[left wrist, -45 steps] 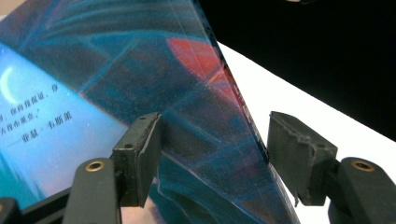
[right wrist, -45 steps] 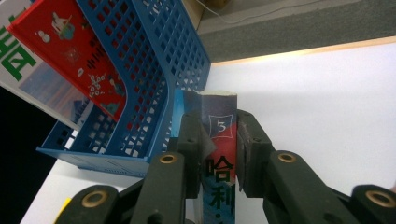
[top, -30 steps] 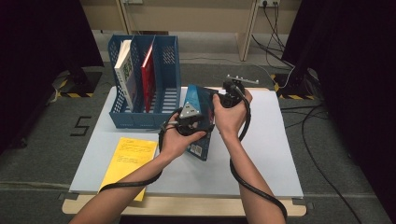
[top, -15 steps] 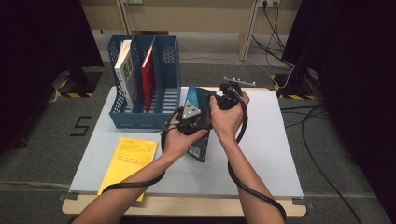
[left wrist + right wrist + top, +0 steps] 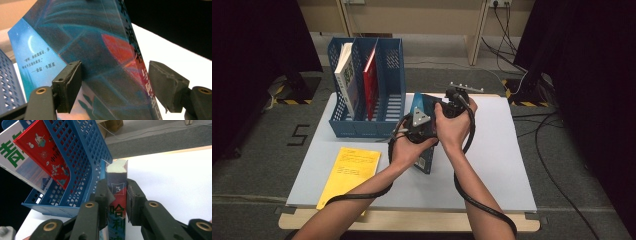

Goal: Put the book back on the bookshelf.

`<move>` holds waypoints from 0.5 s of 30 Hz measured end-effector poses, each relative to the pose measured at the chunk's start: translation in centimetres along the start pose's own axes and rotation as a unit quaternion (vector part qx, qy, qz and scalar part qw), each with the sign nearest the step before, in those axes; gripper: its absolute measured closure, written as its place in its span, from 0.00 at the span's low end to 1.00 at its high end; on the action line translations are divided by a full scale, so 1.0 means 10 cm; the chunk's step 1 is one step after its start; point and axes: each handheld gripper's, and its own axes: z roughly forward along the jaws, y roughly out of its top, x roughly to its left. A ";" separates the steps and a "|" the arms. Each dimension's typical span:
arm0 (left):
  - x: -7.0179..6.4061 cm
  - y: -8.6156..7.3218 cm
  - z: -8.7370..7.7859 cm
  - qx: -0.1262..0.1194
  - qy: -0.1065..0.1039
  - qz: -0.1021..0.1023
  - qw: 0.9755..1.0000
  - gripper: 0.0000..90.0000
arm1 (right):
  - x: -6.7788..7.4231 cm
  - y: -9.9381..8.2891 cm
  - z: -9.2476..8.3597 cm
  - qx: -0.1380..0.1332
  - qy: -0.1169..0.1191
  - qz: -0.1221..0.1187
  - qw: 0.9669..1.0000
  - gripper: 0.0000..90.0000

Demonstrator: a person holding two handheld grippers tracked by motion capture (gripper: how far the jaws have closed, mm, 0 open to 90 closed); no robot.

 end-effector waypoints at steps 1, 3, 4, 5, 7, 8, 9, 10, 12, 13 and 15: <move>0.00 0.00 0.00 0.001 0.001 0.003 1.000 0.30 | 0.00 0.00 0.00 0.000 0.000 0.002 1.000 0.83; -0.01 -0.01 0.02 0.005 0.003 0.008 1.000 0.28 | 0.01 0.00 0.00 0.000 0.002 0.002 1.000 0.83; -0.01 -0.01 0.02 0.006 0.005 0.010 1.000 0.28 | 0.01 0.00 0.00 0.000 0.002 0.001 1.000 0.83; 0.00 -0.01 0.03 0.007 0.007 0.012 1.000 0.28 | 0.01 -0.01 0.00 0.000 0.002 0.001 1.000 0.83; 0.00 -0.01 0.03 0.009 0.008 0.012 1.000 0.27 | 0.01 -0.01 0.00 -0.001 0.003 0.002 1.000 0.83; 0.00 -0.01 0.04 0.011 0.010 0.013 1.000 0.27 | 0.01 -0.01 0.00 -0.001 0.003 0.002 1.000 0.83; 0.00 -0.02 0.04 0.012 0.011 0.015 1.000 0.27 | 0.02 -0.01 0.00 -0.001 0.003 0.004 1.000 0.83; 0.00 -0.02 0.04 0.012 0.014 0.016 1.000 0.27 | 0.02 -0.01 0.00 0.000 0.003 0.004 1.000 0.83; -0.01 -0.02 0.04 0.013 0.017 0.015 1.000 0.27 | 0.03 -0.01 0.00 -0.001 0.005 0.006 1.000 0.83; -0.01 -0.02 0.05 0.014 0.018 0.013 1.000 0.27 | 0.04 -0.01 0.00 -0.001 0.006 0.007 1.000 0.83; 0.00 -0.03 0.06 0.015 0.021 0.012 1.000 0.26 | 0.05 -0.01 -0.01 0.000 0.008 0.009 1.000 0.83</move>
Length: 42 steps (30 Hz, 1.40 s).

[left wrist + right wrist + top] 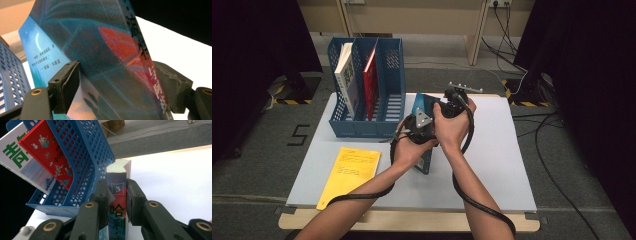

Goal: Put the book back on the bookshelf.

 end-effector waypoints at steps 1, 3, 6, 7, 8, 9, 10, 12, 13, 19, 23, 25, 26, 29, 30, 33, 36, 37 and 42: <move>0.00 0.00 0.00 0.002 0.001 0.002 1.000 0.26 | 0.00 0.00 0.00 0.000 0.000 -0.001 1.000 0.83; -0.01 -0.01 0.01 0.003 0.008 0.005 1.000 0.27 | 0.01 0.00 0.00 0.000 0.001 0.000 1.000 0.83; 0.01 -0.03 0.01 0.009 0.011 0.009 1.000 0.30 | 0.02 0.00 0.00 0.000 0.003 -0.002 1.000 0.83; 0.01 -0.04 0.02 0.007 0.010 0.002 1.000 0.30 | 0.02 0.00 0.00 0.000 0.003 -0.003 1.000 0.83; 0.01 -0.04 0.01 0.010 0.011 0.004 1.000 0.31 | 0.02 0.00 0.00 0.000 0.003 -0.004 1.000 0.83; 0.01 -0.04 0.01 0.007 0.011 0.000 1.000 0.32 | 0.03 -0.01 0.00 0.000 0.005 -0.003 1.000 0.83; 0.00 -0.04 0.01 0.008 0.012 -0.001 1.000 0.33 | 0.03 -0.01 0.00 0.001 0.005 -0.002 1.000 0.83; 0.00 -0.04 0.00 0.013 0.012 -0.002 1.000 0.34 | 0.04 -0.01 0.00 0.000 0.004 -0.007 1.000 0.83; 0.01 -0.04 0.00 0.015 0.012 -0.004 1.000 0.35 | 0.05 -0.01 0.00 0.001 0.005 -0.008 1.000 0.83; 0.01 -0.05 -0.03 0.018 0.009 -0.037 0.999 0.42 | 0.08 -0.03 0.02 0.003 0.004 -0.013 1.000 0.82; 0.02 -0.06 -0.06 0.019 0.006 -0.043 0.999 0.47 | 0.09 -0.04 0.02 0.004 0.006 -0.015 1.000 0.82; 0.03 -0.06 -0.09 0.023 0.005 -0.043 0.999 0.50 | 0.10 -0.04 0.02 0.004 0.009 -0.017 1.000 0.81; 0.04 -0.06 -0.10 0.024 0.003 -0.045 0.999 0.51 | 0.11 -0.04 0.03 0.005 0.010 -0.016 1.000 0.81; 0.06 -0.06 -0.15 0.027 0.001 -0.045 0.999 0.56 | 0.12 -0.04 0.03 0.006 0.014 -0.020 1.000 0.80; 0.07 -0.06 -0.16 0.025 0.003 -0.045 0.999 0.57 | 0.13 -0.04 0.04 0.006 0.016 -0.017 1.000 0.79; 0.10 -0.07 -0.20 0.031 0.003 -0.044 0.999 0.62 | 0.17 -0.05 0.05 0.008 0.022 -0.023 0.999 0.78; 0.15 -0.09 -0.24 0.037 0.008 -0.043 0.998 0.73 | 0.21 -0.05 0.08 0.014 0.032 -0.024 0.999 0.75; 0.18 -0.10 -0.25 0.037 0.002 -0.048 0.998 0.76 | 0.22 -0.05 0.09 0.017 0.036 -0.023 0.999 0.74; 0.31 -0.14 -0.28 0.028 -0.016 -0.073 0.997 0.80 | 0.16 -0.05 0.14 0.022 0.062 -0.022 0.998 0.71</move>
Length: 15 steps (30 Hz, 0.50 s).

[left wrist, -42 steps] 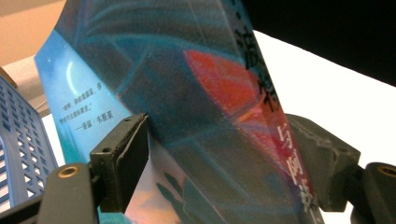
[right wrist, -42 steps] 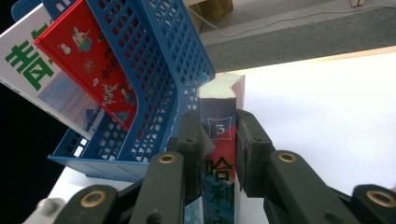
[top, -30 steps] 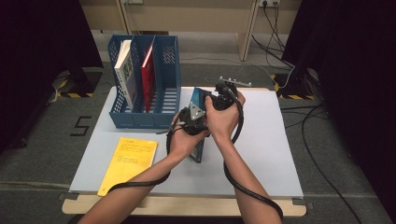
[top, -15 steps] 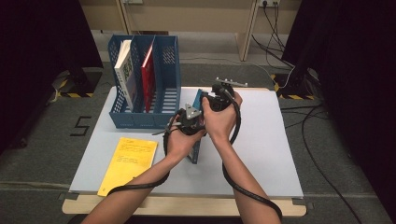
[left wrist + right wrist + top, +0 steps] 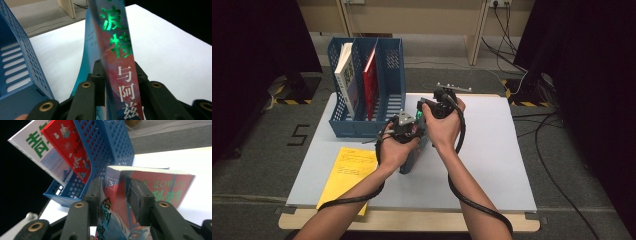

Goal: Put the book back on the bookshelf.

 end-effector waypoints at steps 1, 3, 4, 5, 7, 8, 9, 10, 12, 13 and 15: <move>0.02 0.01 -0.01 0.003 -0.001 0.004 1.000 0.80 | 0.00 0.00 -0.02 -0.003 0.005 -0.003 1.000 0.71; 0.03 0.01 -0.02 -0.006 -0.008 0.000 1.000 0.81 | 0.00 0.02 -0.08 -0.012 0.023 -0.006 1.000 0.67; 0.04 0.01 -0.03 -0.006 -0.010 0.002 1.000 0.81 | -0.01 0.04 -0.12 -0.017 0.029 -0.007 0.999 0.68; 0.04 0.01 -0.04 -0.011 -0.012 0.003 1.000 0.82 | -0.01 0.04 -0.14 -0.026 0.035 -0.008 0.999 0.69; 0.05 0.00 -0.06 -0.011 -0.016 0.004 1.000 0.82 | -0.05 0.06 -0.22 -0.043 0.043 0.000 0.998 0.74; 0.06 -0.01 -0.07 -0.013 -0.018 0.004 1.000 0.82 | -0.08 0.07 -0.26 -0.050 0.043 0.004 0.998 0.77; 0.06 -0.01 -0.07 -0.014 -0.018 0.007 1.000 0.82 | -0.11 0.08 -0.28 -0.058 0.042 0.008 0.997 0.80; 0.06 -0.02 -0.08 -0.018 -0.018 0.006 1.000 0.82 | -0.15 0.08 -0.29 -0.060 0.036 0.009 0.997 0.84; 0.06 -0.03 -0.10 -0.021 -0.019 0.009 1.000 0.82 | -0.24 0.08 -0.29 -0.060 0.024 0.019 0.998 0.92; 0.06 -0.03 -0.11 -0.022 -0.019 0.010 1.000 0.82 | -0.28 0.08 -0.28 -0.059 0.019 0.021 0.998 0.95; 0.07 -0.04 -0.13 -0.025 -0.021 0.013 0.999 0.82 | -0.33 0.08 -0.25 -0.052 0.016 0.033 0.998 0.98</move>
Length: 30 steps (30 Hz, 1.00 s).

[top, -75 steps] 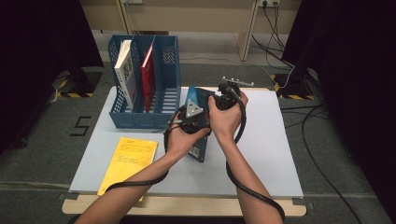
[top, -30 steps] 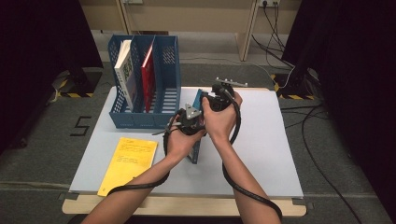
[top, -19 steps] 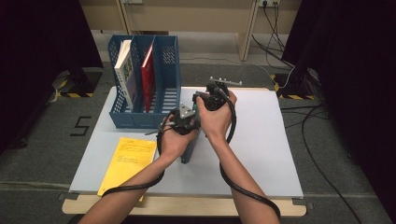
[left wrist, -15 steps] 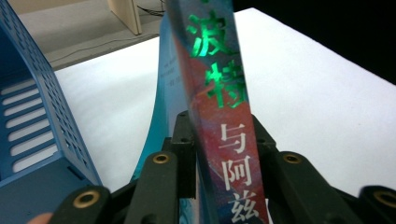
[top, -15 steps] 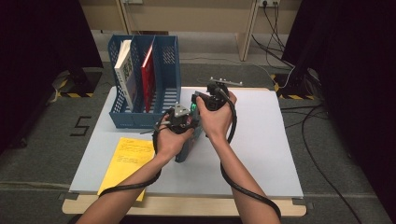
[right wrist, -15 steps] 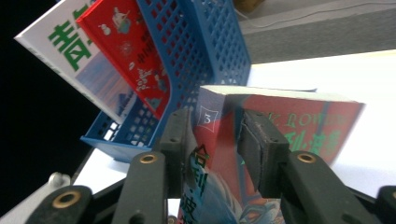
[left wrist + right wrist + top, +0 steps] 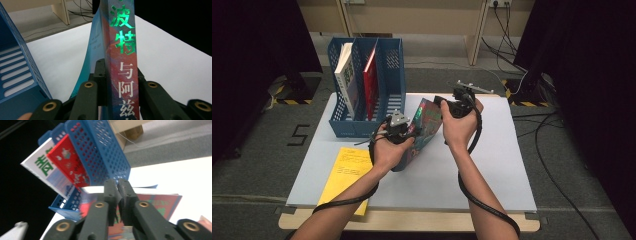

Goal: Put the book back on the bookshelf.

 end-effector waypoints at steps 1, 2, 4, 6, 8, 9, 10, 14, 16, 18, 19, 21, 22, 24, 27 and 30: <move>0.01 0.00 -0.01 -0.001 0.000 0.002 1.000 0.82 | -0.03 0.00 0.02 0.001 -0.004 -0.001 1.000 0.99; 0.01 -0.01 -0.03 -0.003 0.000 0.002 1.000 0.82 | -0.05 -0.01 0.04 0.005 -0.004 0.006 1.000 0.99; 0.02 -0.01 -0.04 -0.007 0.001 0.003 1.000 0.82 | -0.07 -0.01 0.08 0.008 -0.003 0.004 1.000 1.00; 0.06 -0.03 -0.11 -0.019 0.000 -0.002 1.000 0.82 | -0.08 -0.02 0.12 0.011 -0.003 0.007 1.000 0.99; 0.09 -0.05 -0.16 -0.025 0.002 0.000 1.000 0.82 | -0.09 -0.03 0.15 0.012 -0.004 0.006 1.000 0.99; 0.10 -0.05 -0.18 -0.028 0.003 0.000 1.000 0.82 | -0.09 -0.04 0.16 0.011 -0.006 0.003 1.000 0.98; 0.12 -0.06 -0.21 -0.032 0.007 0.002 0.999 0.82 | -0.09 -0.04 0.17 0.013 -0.006 0.004 1.000 0.98; 0.17 -0.08 -0.31 -0.042 0.011 0.005 0.999 0.82 | -0.10 -0.05 0.20 0.012 -0.009 0.005 1.000 0.97; 0.19 -0.09 -0.36 -0.045 0.013 0.008 0.999 0.82 | -0.10 -0.05 0.21 0.014 -0.011 0.006 1.000 0.98; 0.22 -0.11 -0.40 -0.048 0.013 0.007 0.999 0.82 | -0.10 -0.06 0.23 0.016 -0.012 0.005 1.000 0.98; 0.23 -0.12 -0.41 -0.046 0.012 0.007 0.999 0.82 | -0.10 -0.06 0.23 0.018 -0.011 0.005 1.000 0.98; 0.25 -0.14 -0.43 -0.049 0.011 0.005 0.999 0.82 | -0.10 -0.07 0.25 0.019 -0.010 0.005 1.000 0.98; 0.25 -0.15 -0.45 -0.051 0.013 0.007 0.999 0.82 | -0.09 -0.07 0.25 0.019 -0.010 0.004 1.000 0.98; 0.24 -0.16 -0.47 -0.052 0.013 0.010 0.999 0.82 | -0.08 -0.06 0.27 0.015 -0.002 0.000 1.000 0.98; 0.23 -0.17 -0.49 -0.050 0.012 0.017 0.999 0.82 | -0.01 -0.05 0.29 0.011 0.016 -0.006 1.000 0.97; 0.23 -0.19 -0.51 -0.051 0.011 0.018 0.998 0.82 | 0.06 -0.05 0.31 0.007 0.028 -0.015 0.999 0.97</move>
